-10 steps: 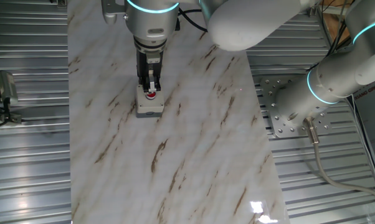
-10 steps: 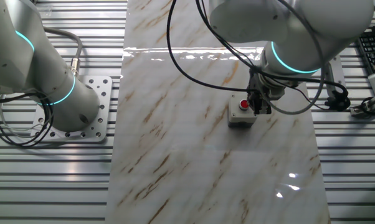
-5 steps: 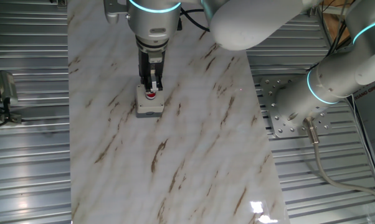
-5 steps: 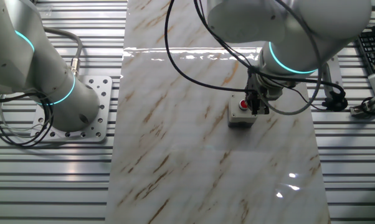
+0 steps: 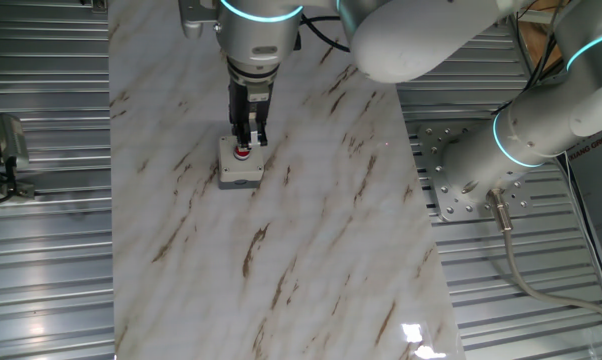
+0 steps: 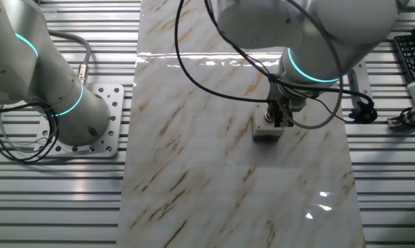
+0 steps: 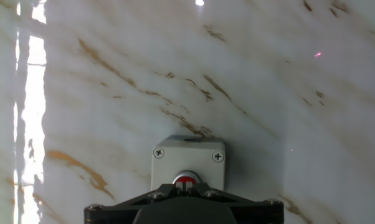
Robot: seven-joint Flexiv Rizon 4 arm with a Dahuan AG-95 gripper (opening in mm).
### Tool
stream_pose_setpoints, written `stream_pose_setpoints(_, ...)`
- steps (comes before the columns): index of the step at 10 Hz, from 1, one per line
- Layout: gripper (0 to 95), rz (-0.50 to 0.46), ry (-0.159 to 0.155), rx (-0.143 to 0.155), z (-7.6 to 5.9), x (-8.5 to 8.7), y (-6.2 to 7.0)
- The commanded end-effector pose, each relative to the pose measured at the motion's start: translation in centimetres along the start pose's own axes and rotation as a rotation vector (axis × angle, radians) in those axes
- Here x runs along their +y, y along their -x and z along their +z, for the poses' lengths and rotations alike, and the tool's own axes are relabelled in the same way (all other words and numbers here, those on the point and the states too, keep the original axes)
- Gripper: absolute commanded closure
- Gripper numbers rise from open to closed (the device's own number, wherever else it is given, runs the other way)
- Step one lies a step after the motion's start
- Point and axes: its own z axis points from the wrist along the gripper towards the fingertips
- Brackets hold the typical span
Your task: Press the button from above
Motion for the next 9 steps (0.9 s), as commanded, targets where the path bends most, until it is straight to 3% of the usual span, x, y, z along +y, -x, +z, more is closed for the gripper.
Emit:
stream_pose_setpoints(1, 95.0, -0.002, -0.001, -0.004, 0.16, 0.00, -0.08)
stream_pose_setpoints(9, 95.0, -0.004, 0.002, -0.004, 0.41, 0.03, -0.07)
